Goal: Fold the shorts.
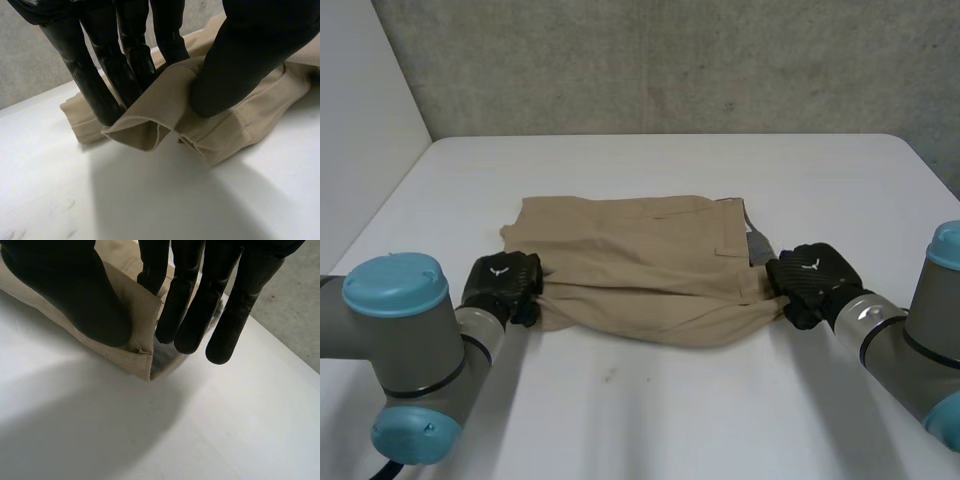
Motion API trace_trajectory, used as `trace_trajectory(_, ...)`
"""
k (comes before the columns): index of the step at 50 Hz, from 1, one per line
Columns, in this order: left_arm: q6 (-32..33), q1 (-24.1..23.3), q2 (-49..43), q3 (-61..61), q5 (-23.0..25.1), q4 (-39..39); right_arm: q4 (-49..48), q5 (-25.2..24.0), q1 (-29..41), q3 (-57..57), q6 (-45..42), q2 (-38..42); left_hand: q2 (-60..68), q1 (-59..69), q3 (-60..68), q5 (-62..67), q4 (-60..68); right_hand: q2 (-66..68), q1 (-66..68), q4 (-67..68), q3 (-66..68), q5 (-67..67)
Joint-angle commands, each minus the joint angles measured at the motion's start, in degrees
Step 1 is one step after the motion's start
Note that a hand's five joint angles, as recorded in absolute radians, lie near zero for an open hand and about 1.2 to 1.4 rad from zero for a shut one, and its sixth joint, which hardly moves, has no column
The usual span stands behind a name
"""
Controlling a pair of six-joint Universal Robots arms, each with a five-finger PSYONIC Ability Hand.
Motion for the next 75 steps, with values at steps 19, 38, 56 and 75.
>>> trace_trajectory(19,14.8,12.5,23.8,-5.8,26.7,-25.8,19.2,2.2,-0.3,-1.0,-3.6,-8.1,12.0,15.5,12.4,15.2,12.0,12.6,25.6,12.0,12.6,14.2)
trace_trajectory(38,15.3,10.4,15.5,-4.8,19.7,-16.9,5.8,6.0,2.0,-3.4,7.9,-0.2,-37.1,-33.6,-36.6,-33.9,-37.1,12.6,25.6,12.0,12.6,14.2)
trace_trajectory(56,3.2,3.1,39.1,-17.2,19.4,-18.9,5.2,6.3,2.6,-6.8,13.3,2.7,-33.6,-30.1,-33.1,-30.4,-33.6,12.6,25.6,12.0,12.6,14.2)
trace_trajectory(75,2.7,-2.2,28.0,-23.2,12.8,-14.8,5.3,6.1,2.9,-6.4,13.2,2.6,-24.5,-21.0,-24.0,-21.3,-24.5,12.6,25.6,12.0,12.6,14.2)
